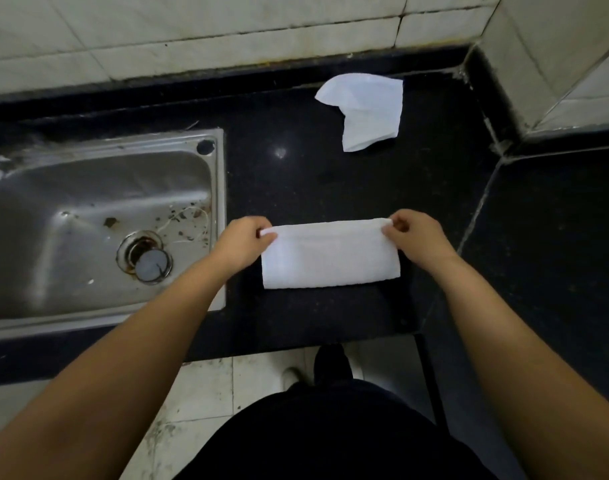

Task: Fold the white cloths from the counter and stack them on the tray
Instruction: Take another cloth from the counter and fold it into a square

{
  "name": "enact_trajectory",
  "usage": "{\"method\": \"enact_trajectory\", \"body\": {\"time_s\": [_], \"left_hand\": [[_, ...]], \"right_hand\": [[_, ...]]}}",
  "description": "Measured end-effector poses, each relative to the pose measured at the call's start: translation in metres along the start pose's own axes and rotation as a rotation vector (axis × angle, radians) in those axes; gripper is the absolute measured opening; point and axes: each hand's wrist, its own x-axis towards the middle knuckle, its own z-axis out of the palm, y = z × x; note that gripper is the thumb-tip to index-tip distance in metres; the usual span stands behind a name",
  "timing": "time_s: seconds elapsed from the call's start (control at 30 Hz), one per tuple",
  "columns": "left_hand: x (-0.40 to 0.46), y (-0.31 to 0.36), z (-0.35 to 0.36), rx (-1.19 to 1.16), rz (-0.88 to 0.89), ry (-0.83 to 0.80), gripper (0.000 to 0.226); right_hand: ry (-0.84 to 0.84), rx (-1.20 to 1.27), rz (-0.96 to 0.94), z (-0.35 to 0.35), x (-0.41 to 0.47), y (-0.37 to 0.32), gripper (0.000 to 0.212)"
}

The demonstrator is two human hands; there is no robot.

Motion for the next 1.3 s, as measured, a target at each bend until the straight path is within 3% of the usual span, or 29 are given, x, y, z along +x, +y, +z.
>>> {"method": "enact_trajectory", "body": {"time_s": [0.2,0.3,0.47,0.57,0.67,0.83,0.93,1.0,1.07,1.17,1.3], "left_hand": [[0.038,0.02,0.013,0.462,0.106,0.034,0.028],[0.05,0.058,0.03,0.479,0.35,0.002,0.036],[0.063,0.126,0.078,0.637,0.832,-0.261,0.058],[0.07,0.141,0.086,0.816,0.949,-0.329,0.05],[0.072,0.144,0.077,0.859,0.994,-0.328,0.032],[0.058,0.136,0.045,0.59,0.798,-0.359,0.003],[0.052,0.134,0.02,0.325,0.65,-0.219,0.007],[0.052,0.137,-0.002,0.153,0.586,-0.088,0.026],[0.053,0.143,-0.026,0.052,0.56,0.04,0.036],[0.048,0.151,-0.061,-0.042,0.575,0.217,0.018],[0.025,0.141,-0.081,-0.213,0.648,0.248,0.009]], "right_hand": [[0.047,-0.171,0.062,0.019,0.025,0.008,0.019],[0.084,-0.178,0.144,0.018,0.008,0.017,0.033],[0.057,-0.315,0.117,0.031,-0.037,0.028,0.036],[0.052,-0.332,0.11,0.036,-0.043,0.032,0.025],[0.067,-0.067,0.185,0.026,-0.039,0.032,0.011],[0.037,0.337,0.259,0.001,-0.027,0.019,0.009],[0.096,0.472,0.161,-0.015,-0.019,-0.002,0.013],[0.158,0.519,0.048,-0.032,-0.013,-0.024,0.012],[0.216,0.564,-0.074,-0.051,-0.007,-0.048,0.02],[0.317,0.533,-0.242,-0.076,-0.011,-0.084,0.008],[0.381,0.495,-0.405,-0.084,-0.033,-0.099,0.017]]}}
